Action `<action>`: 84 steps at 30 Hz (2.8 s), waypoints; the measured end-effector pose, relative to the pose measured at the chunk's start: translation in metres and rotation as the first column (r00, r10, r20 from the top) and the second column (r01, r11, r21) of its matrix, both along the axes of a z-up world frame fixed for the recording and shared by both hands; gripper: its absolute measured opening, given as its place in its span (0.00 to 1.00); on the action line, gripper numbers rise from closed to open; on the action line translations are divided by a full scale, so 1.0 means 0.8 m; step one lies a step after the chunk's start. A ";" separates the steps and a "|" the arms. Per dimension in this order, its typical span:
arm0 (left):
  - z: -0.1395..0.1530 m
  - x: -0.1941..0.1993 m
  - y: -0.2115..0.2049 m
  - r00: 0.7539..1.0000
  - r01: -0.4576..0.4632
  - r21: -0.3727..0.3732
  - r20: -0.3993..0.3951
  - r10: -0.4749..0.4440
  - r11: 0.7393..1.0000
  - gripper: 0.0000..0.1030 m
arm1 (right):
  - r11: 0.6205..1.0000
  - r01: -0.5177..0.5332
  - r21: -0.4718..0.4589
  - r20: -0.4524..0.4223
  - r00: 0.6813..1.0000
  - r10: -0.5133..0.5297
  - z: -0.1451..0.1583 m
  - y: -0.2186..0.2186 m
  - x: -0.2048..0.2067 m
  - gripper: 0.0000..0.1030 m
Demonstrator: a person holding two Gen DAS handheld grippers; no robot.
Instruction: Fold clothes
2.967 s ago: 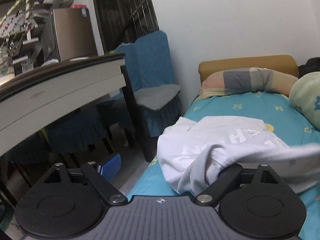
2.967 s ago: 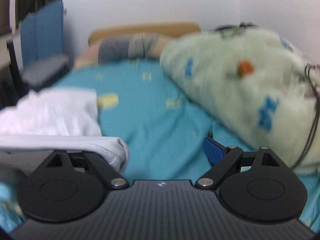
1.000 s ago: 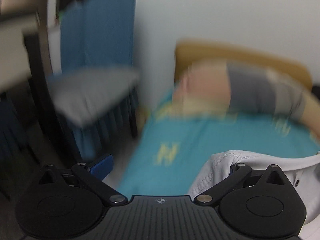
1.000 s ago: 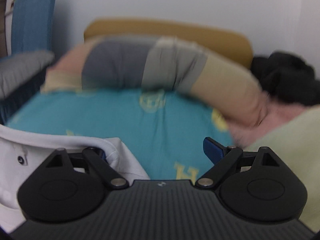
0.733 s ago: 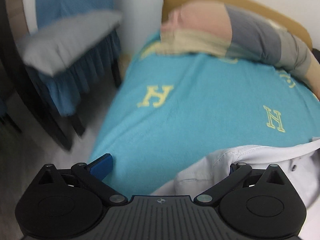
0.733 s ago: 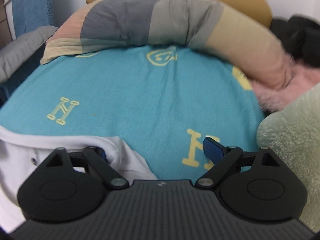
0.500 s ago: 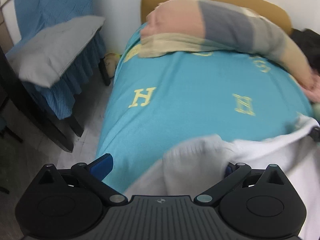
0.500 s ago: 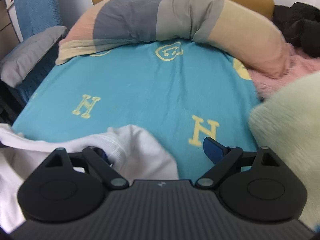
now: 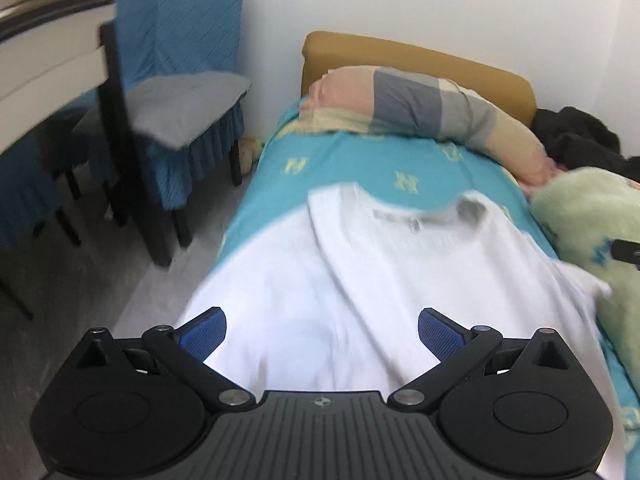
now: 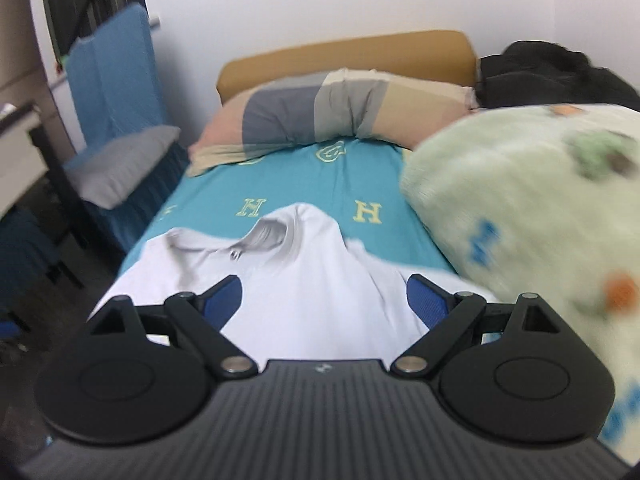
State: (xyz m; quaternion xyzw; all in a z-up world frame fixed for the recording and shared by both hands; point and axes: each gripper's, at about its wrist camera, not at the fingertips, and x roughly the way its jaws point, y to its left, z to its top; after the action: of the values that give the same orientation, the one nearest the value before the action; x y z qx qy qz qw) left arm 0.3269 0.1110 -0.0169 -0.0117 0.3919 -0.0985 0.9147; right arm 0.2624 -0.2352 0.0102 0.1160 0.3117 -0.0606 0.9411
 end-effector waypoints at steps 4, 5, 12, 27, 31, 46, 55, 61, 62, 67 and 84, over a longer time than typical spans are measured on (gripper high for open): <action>0.005 -0.091 0.023 0.998 -0.048 -0.090 -0.042 0.045 0.995 1.00 | 1.000 0.005 0.004 0.042 0.999 -0.005 0.025 -0.006 -0.120 0.88; 0.006 -0.112 0.028 0.997 -0.067 -0.107 -0.052 0.061 0.992 0.99 | 1.000 0.005 0.013 0.056 0.998 -0.006 0.032 -0.008 -0.146 0.88; 0.063 -0.201 0.040 0.991 -0.125 -0.146 -0.056 0.118 0.981 0.96 | 1.000 0.025 -0.004 0.102 0.995 -0.024 0.102 -0.007 -0.286 0.88; 0.149 -0.208 0.041 0.970 -0.240 -0.290 -0.037 0.240 0.926 0.97 | 0.998 -0.012 0.057 0.140 0.990 0.004 0.127 0.033 -0.275 0.88; 0.063 -0.165 0.067 0.950 -0.311 -0.305 -0.078 0.302 0.900 0.90 | 0.998 -0.015 0.068 0.179 0.984 0.003 0.052 0.034 -0.253 0.88; -0.141 0.035 0.124 0.862 -0.501 -0.275 -0.083 0.499 0.820 0.79 | 0.987 0.034 0.159 0.068 0.997 -0.045 -0.082 -0.002 -0.149 0.88; -0.121 0.108 0.121 0.913 -0.406 -0.167 -0.030 0.407 0.898 0.05 | 0.988 0.050 0.148 0.044 0.997 -0.057 -0.093 0.003 -0.136 0.88; -0.027 0.173 0.113 0.887 -0.427 0.062 0.222 0.405 0.902 0.05 | 0.991 0.066 0.115 0.060 0.995 -0.074 -0.092 0.006 -0.125 0.88; -0.026 0.182 0.112 0.875 -0.451 0.114 0.249 0.414 0.885 0.04 | 0.991 0.072 0.114 0.067 0.995 -0.080 -0.092 0.005 -0.124 0.88; -0.048 0.204 0.120 0.885 -0.453 0.129 0.186 0.427 0.882 0.14 | 0.992 0.081 0.095 0.078 0.993 -0.089 -0.094 0.004 -0.119 0.88; -0.066 -0.203 0.154 0.808 -0.275 -0.101 -0.564 0.173 0.956 0.61 | 0.998 0.001 0.063 0.185 0.983 -0.013 -0.068 0.025 -0.168 0.88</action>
State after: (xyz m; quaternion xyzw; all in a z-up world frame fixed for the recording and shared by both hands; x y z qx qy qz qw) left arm 0.1643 0.2342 -0.0698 -0.1671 0.6230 -0.0164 0.7640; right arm 0.1277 -0.2149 -0.0444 0.1516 0.2242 -0.0431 0.9617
